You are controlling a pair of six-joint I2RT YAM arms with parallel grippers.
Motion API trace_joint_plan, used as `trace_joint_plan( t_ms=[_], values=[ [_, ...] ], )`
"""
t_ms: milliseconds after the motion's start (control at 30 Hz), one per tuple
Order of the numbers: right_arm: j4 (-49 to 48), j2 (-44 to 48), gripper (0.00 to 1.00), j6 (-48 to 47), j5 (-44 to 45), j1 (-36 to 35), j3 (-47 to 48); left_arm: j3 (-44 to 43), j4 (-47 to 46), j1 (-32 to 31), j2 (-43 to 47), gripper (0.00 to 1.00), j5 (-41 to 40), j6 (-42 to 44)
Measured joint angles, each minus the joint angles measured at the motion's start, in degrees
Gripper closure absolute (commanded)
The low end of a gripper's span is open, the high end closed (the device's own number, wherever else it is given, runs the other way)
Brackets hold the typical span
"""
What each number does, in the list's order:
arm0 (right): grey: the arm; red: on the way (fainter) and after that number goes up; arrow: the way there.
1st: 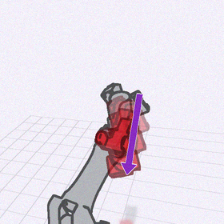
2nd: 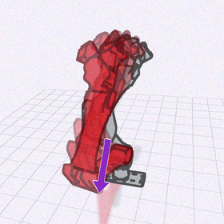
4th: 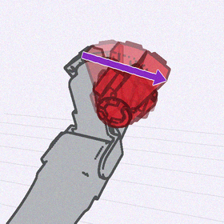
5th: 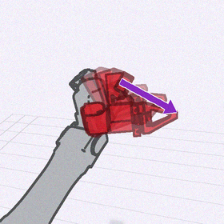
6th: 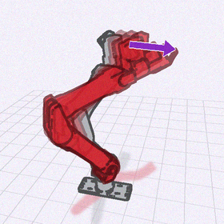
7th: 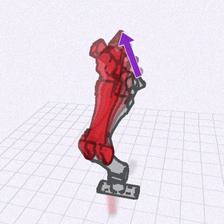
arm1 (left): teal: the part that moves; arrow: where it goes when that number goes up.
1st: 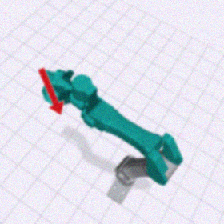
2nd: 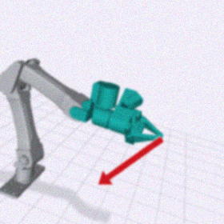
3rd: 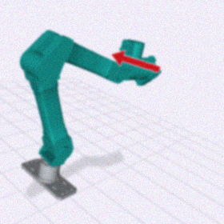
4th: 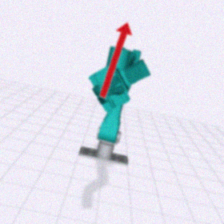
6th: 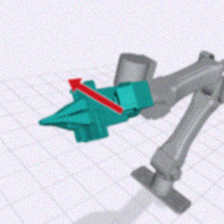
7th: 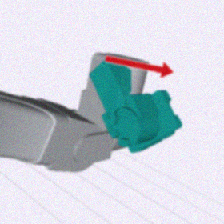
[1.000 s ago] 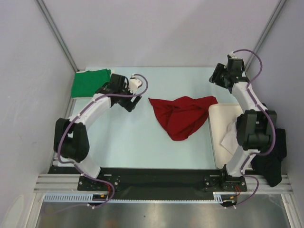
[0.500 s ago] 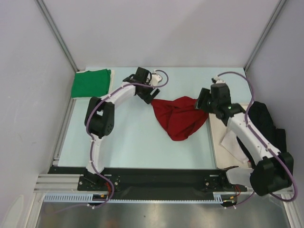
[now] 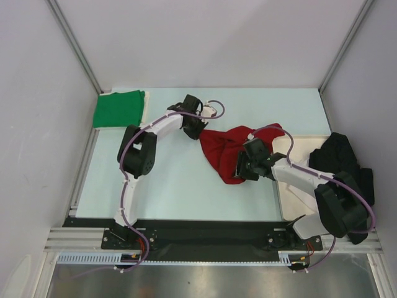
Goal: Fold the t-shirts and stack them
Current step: Flatten the tshirt out
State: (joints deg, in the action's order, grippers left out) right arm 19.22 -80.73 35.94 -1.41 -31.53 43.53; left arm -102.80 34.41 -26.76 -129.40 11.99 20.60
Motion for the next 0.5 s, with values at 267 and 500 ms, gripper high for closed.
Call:
trace_joint_plan(
  t_ms=[267,500],
  values=[
    [0.66,-0.57,1.0,1.11,-0.11,0.02,0.13,6.97,-1.55,0.5,4.66,1.0,-0.04,0.22],
    [12.35,12.24,1.0,-3.23,3.61,0.28,11.21,12.44,0.26,6.19,22.43,1.0,0.31,-0.11]
  ],
)
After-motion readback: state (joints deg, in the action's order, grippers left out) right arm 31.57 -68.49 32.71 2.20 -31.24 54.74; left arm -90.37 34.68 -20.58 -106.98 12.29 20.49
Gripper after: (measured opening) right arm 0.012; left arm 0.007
